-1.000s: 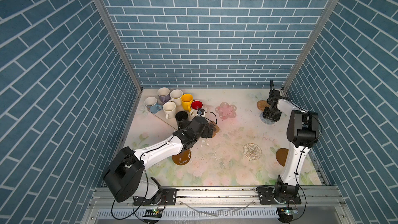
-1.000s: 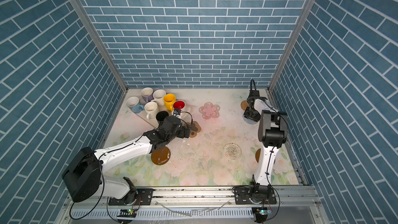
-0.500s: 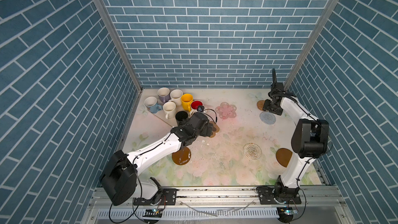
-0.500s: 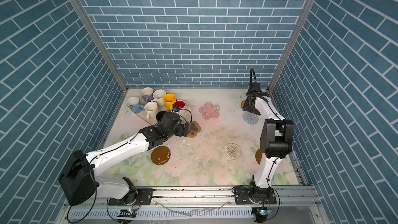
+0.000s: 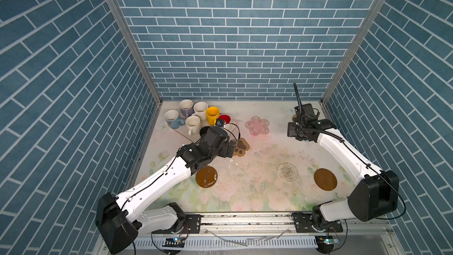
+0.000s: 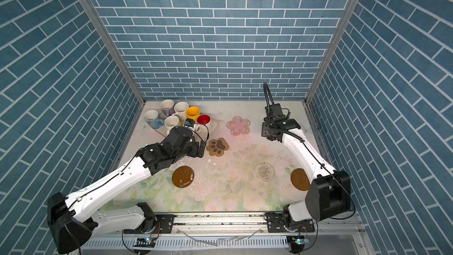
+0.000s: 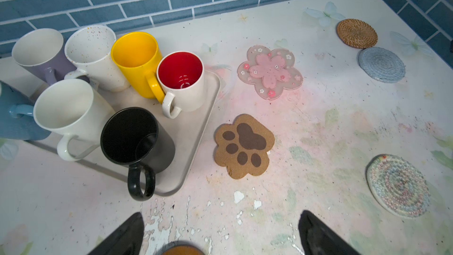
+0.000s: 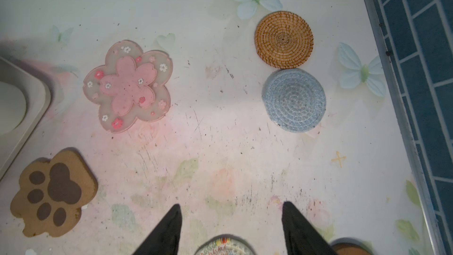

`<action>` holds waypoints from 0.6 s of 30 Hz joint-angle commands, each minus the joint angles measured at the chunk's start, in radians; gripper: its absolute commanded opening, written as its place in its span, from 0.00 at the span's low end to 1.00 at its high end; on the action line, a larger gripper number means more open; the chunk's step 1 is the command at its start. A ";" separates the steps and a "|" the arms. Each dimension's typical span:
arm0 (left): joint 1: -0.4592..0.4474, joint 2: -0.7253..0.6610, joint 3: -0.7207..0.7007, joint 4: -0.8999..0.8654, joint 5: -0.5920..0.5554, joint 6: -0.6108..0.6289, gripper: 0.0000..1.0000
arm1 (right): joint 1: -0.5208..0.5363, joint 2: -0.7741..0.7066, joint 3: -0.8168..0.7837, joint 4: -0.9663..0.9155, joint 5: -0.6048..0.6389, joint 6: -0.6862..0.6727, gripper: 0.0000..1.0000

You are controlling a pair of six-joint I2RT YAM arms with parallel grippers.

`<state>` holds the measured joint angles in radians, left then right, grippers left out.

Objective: Place cups on coasters
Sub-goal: Move the coaster to the middle-right of the table.

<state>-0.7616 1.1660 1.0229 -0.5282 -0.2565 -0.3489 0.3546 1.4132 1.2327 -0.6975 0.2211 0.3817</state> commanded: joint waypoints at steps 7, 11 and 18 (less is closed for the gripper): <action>-0.042 -0.083 -0.122 -0.066 -0.021 -0.066 0.99 | 0.151 -0.214 -0.296 -0.032 0.016 0.140 0.64; -0.057 -0.108 -0.195 -0.037 -0.015 -0.097 0.99 | 0.208 -0.269 -0.391 -0.050 0.014 0.212 0.62; -0.087 -0.089 -0.286 0.018 -0.020 -0.141 0.99 | 0.302 -0.356 -0.555 -0.005 0.004 0.356 0.59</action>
<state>-0.8345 1.0756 0.7643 -0.5411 -0.2672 -0.4583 0.6319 1.0752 0.7223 -0.7136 0.2207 0.6243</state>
